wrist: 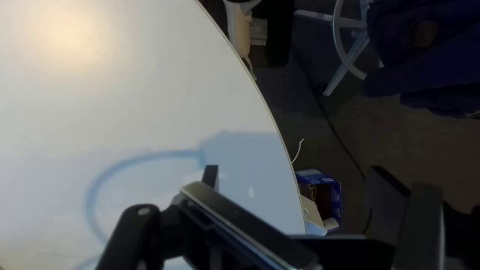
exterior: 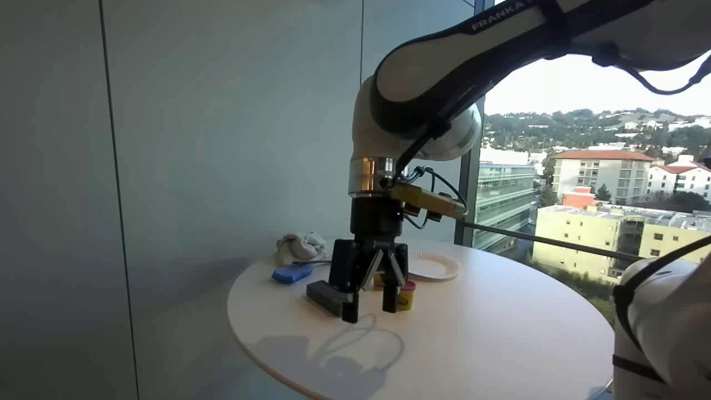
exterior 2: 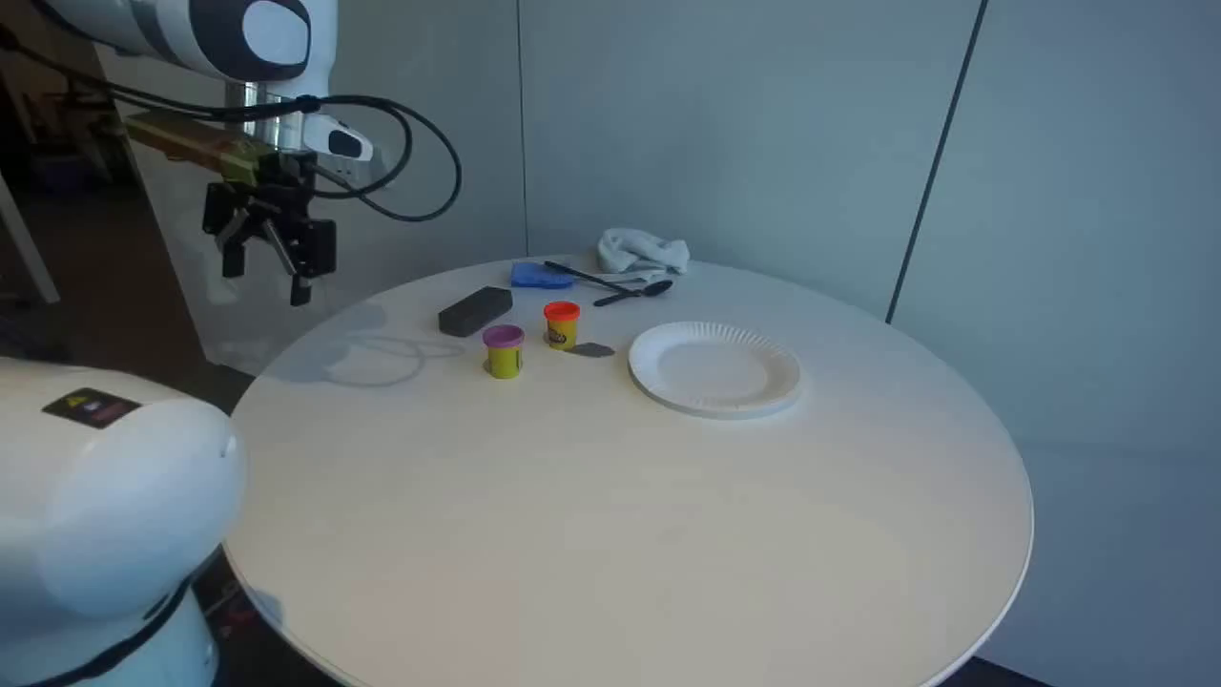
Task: Put the spice cups and black objects on the plate
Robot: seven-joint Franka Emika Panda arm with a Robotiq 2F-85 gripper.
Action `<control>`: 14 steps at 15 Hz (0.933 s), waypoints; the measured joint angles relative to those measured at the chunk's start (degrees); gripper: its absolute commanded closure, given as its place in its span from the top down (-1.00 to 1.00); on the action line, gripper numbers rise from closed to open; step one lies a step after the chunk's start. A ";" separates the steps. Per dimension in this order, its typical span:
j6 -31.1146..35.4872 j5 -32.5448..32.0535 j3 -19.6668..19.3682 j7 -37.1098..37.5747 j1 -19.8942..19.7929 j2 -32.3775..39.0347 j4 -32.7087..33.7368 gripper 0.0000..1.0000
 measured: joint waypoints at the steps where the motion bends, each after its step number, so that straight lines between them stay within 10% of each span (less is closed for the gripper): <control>1: 0.00 0.00 0.00 0.00 0.00 -0.03 0.20 1.00; 14: -3.97 -16.14 -2.31 10.92 -15.43 -12.43 -4.18 1.00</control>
